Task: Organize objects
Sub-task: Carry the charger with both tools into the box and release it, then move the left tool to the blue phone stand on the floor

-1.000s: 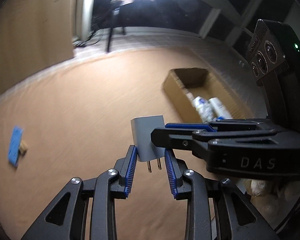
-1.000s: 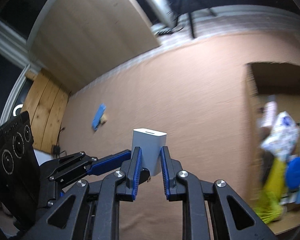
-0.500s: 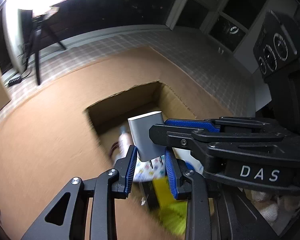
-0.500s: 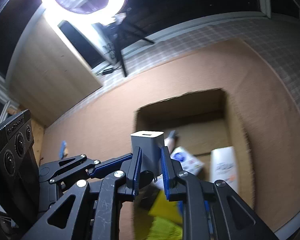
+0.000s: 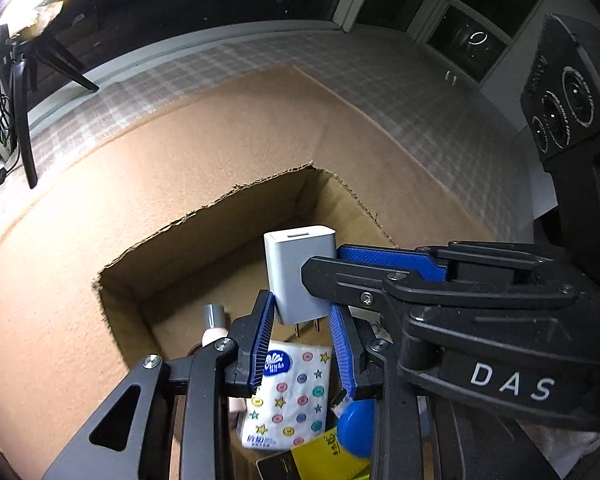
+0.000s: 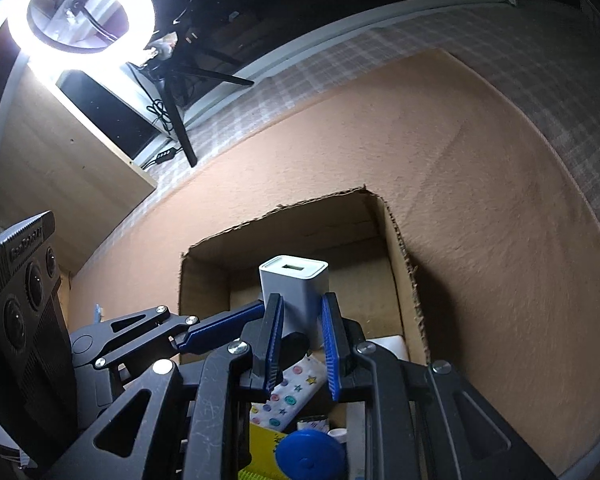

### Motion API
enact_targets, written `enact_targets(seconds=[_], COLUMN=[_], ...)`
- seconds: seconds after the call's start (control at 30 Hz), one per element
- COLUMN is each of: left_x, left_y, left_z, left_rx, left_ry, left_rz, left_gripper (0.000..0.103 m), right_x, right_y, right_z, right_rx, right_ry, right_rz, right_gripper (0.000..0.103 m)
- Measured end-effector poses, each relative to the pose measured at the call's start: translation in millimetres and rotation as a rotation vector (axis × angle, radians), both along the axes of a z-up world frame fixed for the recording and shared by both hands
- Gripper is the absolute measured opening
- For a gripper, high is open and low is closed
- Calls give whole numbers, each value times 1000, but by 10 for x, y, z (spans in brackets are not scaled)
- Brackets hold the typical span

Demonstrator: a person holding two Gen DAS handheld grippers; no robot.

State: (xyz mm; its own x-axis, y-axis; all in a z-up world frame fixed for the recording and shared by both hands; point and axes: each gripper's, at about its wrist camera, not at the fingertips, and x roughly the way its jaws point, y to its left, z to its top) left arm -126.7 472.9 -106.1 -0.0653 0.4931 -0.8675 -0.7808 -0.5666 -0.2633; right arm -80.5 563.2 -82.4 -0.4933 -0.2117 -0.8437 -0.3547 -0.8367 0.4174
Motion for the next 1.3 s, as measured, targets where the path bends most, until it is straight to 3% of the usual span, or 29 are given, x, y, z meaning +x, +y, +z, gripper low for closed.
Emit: enact_targets(seconds=[0.13,0.2,0.27,0.6,0.7,0.93,1.3], left_x=[-17,-19,-14,1,39,-52,-737], left_y=[44,35,-7,-556,-911,-1948,-3794], left_z=[-60,-59,-33,316,495,744,345], left_rx=[-15,-25,-21,21,37,36,-97], left_ry=[-7,-3,-3,52,109,165,128], left_rz=[-9,-2,1,54,87,211,499], left_gripper=[31,34,39,42,51,51,51], right_x=[-15,-2,33,233,302,482,552], right_y=[31,56,80,-102,-304,-815,-1501], right_z=[-28,-15,30,282,358,508,537], right_rx=[5,21,40,85,108,116,44], right_ry=[-3,-1,13,63,78,123,120], right_rz=[7,-3,-23,-43,-9,31,82], right_gripper=[22,34,40,41,46,46,46])
